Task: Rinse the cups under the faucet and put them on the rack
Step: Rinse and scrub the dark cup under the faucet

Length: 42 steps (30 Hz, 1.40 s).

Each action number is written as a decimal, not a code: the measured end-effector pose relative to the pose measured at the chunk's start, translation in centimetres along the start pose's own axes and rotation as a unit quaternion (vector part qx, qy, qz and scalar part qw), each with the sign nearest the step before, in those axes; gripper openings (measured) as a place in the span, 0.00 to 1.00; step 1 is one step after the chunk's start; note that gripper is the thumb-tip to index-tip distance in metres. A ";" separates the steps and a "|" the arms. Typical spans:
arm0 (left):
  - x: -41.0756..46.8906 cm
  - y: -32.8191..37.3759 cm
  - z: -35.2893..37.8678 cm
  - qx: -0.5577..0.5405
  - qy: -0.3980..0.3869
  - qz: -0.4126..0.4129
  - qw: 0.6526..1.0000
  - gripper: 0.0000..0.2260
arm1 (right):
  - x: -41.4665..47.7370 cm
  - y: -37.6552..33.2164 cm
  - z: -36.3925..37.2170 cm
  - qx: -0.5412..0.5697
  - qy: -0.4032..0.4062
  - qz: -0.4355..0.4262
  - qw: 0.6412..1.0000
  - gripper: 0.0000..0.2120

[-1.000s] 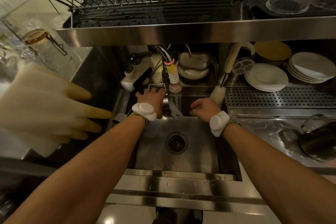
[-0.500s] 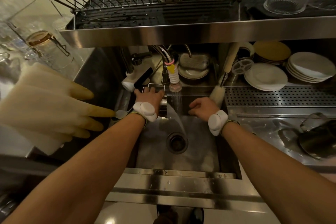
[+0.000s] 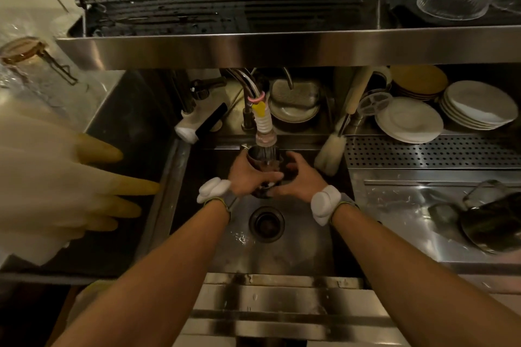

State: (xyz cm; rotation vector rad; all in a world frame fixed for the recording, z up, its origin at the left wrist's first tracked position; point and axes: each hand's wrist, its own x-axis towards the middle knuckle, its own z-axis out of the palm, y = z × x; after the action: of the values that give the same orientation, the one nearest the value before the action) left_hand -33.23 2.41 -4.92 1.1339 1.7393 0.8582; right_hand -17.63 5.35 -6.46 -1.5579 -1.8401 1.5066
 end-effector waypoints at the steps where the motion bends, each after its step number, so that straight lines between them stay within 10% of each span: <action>1: 0.0 -0.2 0.0 -0.031 -0.018 -0.009 0.999 0.30 | 0.5 -0.2 0.5 0.040 0.010 -0.011 0.999 0.50; 5: -0.5 -1.0 -1.2 -0.083 -0.064 -0.048 0.993 0.20 | 1.7 -1.3 2.2 0.068 0.045 -0.023 0.996 0.37; 10: 0.4 -2.6 -4.8 -0.079 0.088 -0.156 0.981 0.25 | 2.3 0.0 2.4 0.070 0.082 -0.020 0.994 0.41; 18: 2.3 -3.9 -4.4 0.127 0.088 -0.096 0.983 0.17 | 2.6 0.6 1.6 0.053 0.067 -0.029 0.996 0.42; 34: 1.6 -3.8 -6.1 0.141 0.096 -0.111 0.979 0.13 | 2.2 -0.5 1.7 0.017 0.040 -0.042 0.998 0.41; 42: 0.8 -2.4 -3.9 0.119 -0.050 -0.076 0.989 0.11 | 1.2 -1.4 2.5 0.049 0.066 -0.037 0.996 0.39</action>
State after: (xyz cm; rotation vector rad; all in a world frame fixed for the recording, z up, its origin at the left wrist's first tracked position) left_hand -37.79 2.03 -5.76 1.1580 1.8524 0.5025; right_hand -20.71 5.31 -6.76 -1.4900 -1.7053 1.4037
